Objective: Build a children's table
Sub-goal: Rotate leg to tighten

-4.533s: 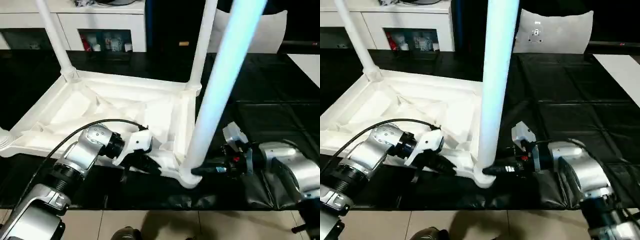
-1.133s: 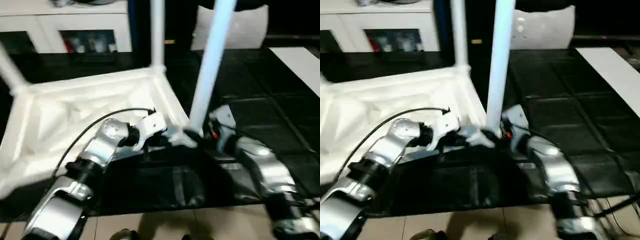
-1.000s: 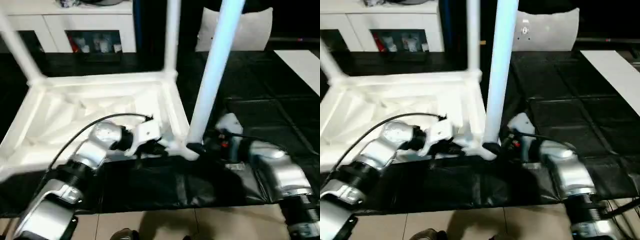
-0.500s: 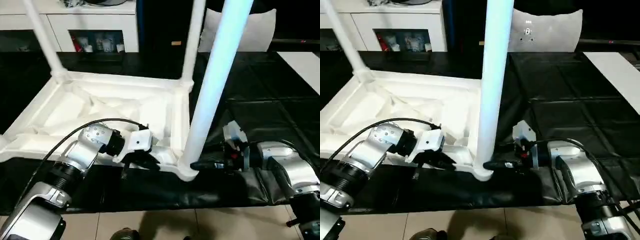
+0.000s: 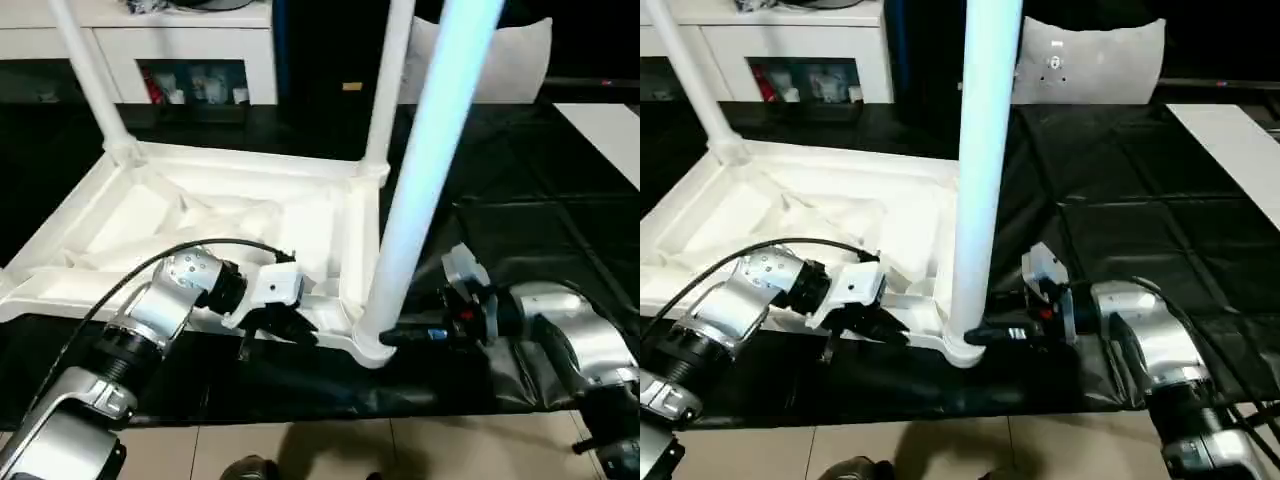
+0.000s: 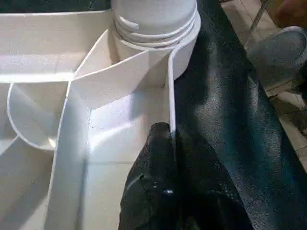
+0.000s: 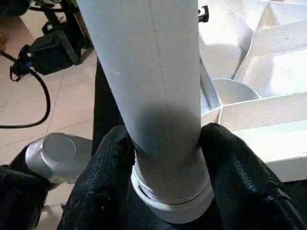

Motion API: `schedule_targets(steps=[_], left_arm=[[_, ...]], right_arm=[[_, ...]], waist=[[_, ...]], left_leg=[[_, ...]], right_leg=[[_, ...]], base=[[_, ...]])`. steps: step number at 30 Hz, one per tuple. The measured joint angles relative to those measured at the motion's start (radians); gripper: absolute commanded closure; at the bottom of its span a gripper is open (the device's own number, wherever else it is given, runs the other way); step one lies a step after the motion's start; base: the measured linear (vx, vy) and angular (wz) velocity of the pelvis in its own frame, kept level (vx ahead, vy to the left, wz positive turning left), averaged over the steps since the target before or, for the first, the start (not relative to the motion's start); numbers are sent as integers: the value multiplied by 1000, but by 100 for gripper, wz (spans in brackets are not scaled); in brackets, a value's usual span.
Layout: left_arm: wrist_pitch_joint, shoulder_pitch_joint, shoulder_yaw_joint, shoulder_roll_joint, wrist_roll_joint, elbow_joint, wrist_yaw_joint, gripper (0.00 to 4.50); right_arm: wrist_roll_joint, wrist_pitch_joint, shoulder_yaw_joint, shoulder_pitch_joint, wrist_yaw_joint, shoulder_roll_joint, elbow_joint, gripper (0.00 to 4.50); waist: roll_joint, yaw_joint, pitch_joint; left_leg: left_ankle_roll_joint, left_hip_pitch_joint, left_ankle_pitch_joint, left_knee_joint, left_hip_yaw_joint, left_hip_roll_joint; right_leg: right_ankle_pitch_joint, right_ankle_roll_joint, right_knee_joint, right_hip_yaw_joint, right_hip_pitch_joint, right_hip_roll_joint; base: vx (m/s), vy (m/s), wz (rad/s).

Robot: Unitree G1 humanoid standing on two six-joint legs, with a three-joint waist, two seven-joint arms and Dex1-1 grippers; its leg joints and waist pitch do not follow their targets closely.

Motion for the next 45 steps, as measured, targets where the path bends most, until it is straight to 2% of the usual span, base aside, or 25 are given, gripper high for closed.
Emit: schedule_targets(steps=[3, 7, 8, 11, 15, 16, 17, 18, 24, 27, 30, 37, 43, 45], left_arm=[[49, -1, 20, -18, 8, 10, 53, 450], [159, -18, 69, -63, 32, 51, 180, 450], [184, -27, 80, -87, 35, 67, 221, 450], [233, -70, 99, -168, 59, 126, 356, 450], [261, -108, 119, -243, 65, 188, 495, 450], [261, -112, 119, -250, 71, 192, 507, 450], [258, -117, 118, -254, 82, 195, 515, 450], [257, -119, 118, -254, 86, 195, 515, 450], [229, -118, 107, -250, 88, 188, 486, 450], [210, -108, 97, -229, 79, 168, 456, 450], [179, -88, 88, -198, 69, 141, 399, 450], [71, -38, 60, -107, 38, 88, 211, 450], [37, -10, 27, -49, 13, 36, 90, 450], [34, -9, 17, -35, 12, 24, 65, 450]], right_arm=[[-17, 53, -13, 17, -106, 35, -41, 260], [-69, 117, -67, 8, -377, 164, -48, 260], [-82, 142, -84, -5, -452, 196, -43, 260], [-129, 194, -126, -56, -659, 275, -13, 260], [-172, 221, -165, -106, -867, 365, 22, 260], [-178, 219, -167, -108, -890, 375, 22, 260], [-193, 205, -167, -108, -909, 385, 22, 205], [-199, 195, -167, -106, -914, 389, 22, 192], [-194, 188, -165, -77, -883, 370, -11, 144], [-172, 176, -150, -49, -815, 327, -36, 128], [-162, 138, -120, -23, -715, 264, -45, 88], [-137, 36, -37, 26, -396, 89, -85, 88], [-89, 1, -5, 33, -187, 18, -78, 88], [-75, 3, 9, 31, -144, 11, -78, 116]], waist=[[0, -4, 0], [-2, -38, 0], [-2, -51, 0], [-4, -75, 1], [-4, -87, 1], [-4, -87, 1], [-4, -86, 1], [-4, -84, 1], [-4, -67, 1], [-4, -60, 1], [-4, -50, 1], [-4, -29, 1], [-4, -9, 1], [-4, -8, 1]], left_leg=[[0, 3, 0, 1, 0, 0], [-1, 9, 1, 1, 0, 0], [-1, 9, 1, 1, 0, -1], [-1, 9, 1, 2, 0, -1], [-1, 9, 1, 1, 0, -2], [-1, 9, 1, 1, 0, -1], [-1, 9, 1, 0, 0, -1], [-2, 9, 1, 0, 0, -1], [-3, 9, 0, -4, 0, -1], [-3, 9, -1, -6, 0, -1], [-4, 9, -1, -6, 0, 0], [-4, 8, -2, -6, 0, -1], [-4, 9, -2, -5, 0, -1], [-4, 9, -2, -4, 0, -1]], right_leg=[[0, 0, 1, 1, 1, 0], [-3, 6, 1, 2, 3, 0], [-3, 6, 0, 2, 2, -1], [-4, 6, -2, 3, 0, -1], [-3, 6, -2, 3, -2, -2], [-3, 6, -2, 3, -2, -2], [-2, 6, -2, 3, -2, -2], [-1, 6, -2, 3, -2, -2], [5, 0, -2, 2, -2, -1], [5, 1, -2, 1, -3, -1], [5, 2, -2, 1, -4, -1], [5, 2, -3, 1, -3, -1], [5, 2, -3, 1, -1, -1], [5, 1, -2, 1, -1, -1]], base=[[0, 0, 0], [0, 0, 0], [0, 0, 0], [0, 0, 0], [0, 0, 0], [0, 0, 0], [0, 0, 0], [0, 0, 0], [0, 0, 0], [0, 0, 0], [0, 0, 0], [0, 0, 0], [0, 0, 0], [0, 0, 0]])
